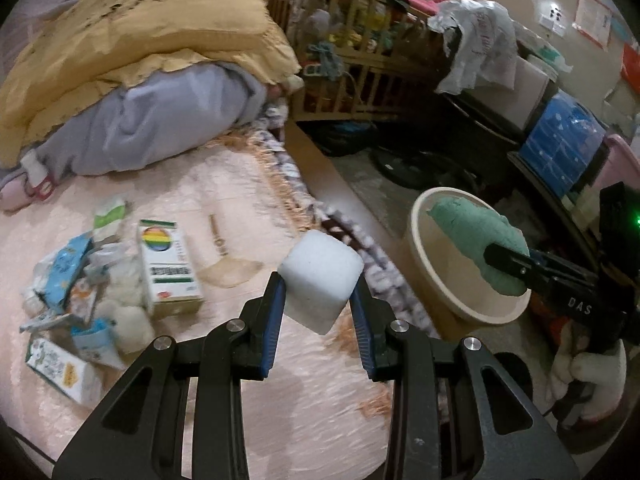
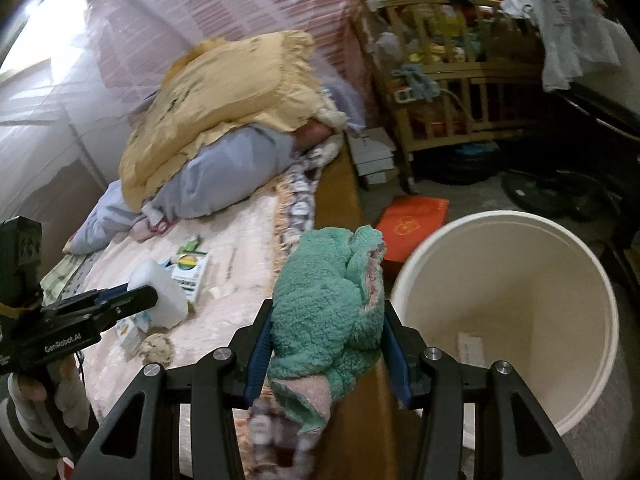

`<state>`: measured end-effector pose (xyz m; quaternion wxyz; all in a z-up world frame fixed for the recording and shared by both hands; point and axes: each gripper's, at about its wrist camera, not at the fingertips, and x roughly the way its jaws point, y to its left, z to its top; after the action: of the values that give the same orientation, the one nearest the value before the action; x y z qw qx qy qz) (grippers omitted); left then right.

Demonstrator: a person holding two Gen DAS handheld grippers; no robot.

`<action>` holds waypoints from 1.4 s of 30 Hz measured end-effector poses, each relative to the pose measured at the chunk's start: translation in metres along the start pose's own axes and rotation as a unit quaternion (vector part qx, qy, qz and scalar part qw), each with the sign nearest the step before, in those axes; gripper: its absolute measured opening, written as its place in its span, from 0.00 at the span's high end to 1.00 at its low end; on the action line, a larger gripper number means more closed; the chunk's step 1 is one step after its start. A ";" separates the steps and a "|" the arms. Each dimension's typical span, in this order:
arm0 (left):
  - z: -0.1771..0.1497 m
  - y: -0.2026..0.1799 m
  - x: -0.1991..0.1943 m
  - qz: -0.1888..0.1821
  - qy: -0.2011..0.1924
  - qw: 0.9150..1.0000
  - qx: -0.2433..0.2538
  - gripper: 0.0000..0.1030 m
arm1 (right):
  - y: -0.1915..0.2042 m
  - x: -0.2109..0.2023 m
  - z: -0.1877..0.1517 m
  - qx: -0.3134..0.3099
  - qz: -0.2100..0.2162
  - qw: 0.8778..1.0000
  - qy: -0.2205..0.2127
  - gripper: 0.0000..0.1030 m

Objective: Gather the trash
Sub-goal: 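Carry both items over the white bucket and open both tools, then move both open tools back over the trash pile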

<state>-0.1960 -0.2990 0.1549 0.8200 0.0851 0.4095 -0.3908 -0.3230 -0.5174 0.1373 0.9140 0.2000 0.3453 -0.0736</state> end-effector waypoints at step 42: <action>0.028 -0.108 0.092 -0.158 0.065 0.985 -0.024 0.47 | -0.126 -0.007 -0.021 0.121 -0.103 0.987 -0.003 0.49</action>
<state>-0.2231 -0.4378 0.1250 0.7214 0.0245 0.4798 -0.4988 -0.3755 -0.6233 0.0876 0.8719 0.2720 0.3498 -0.2086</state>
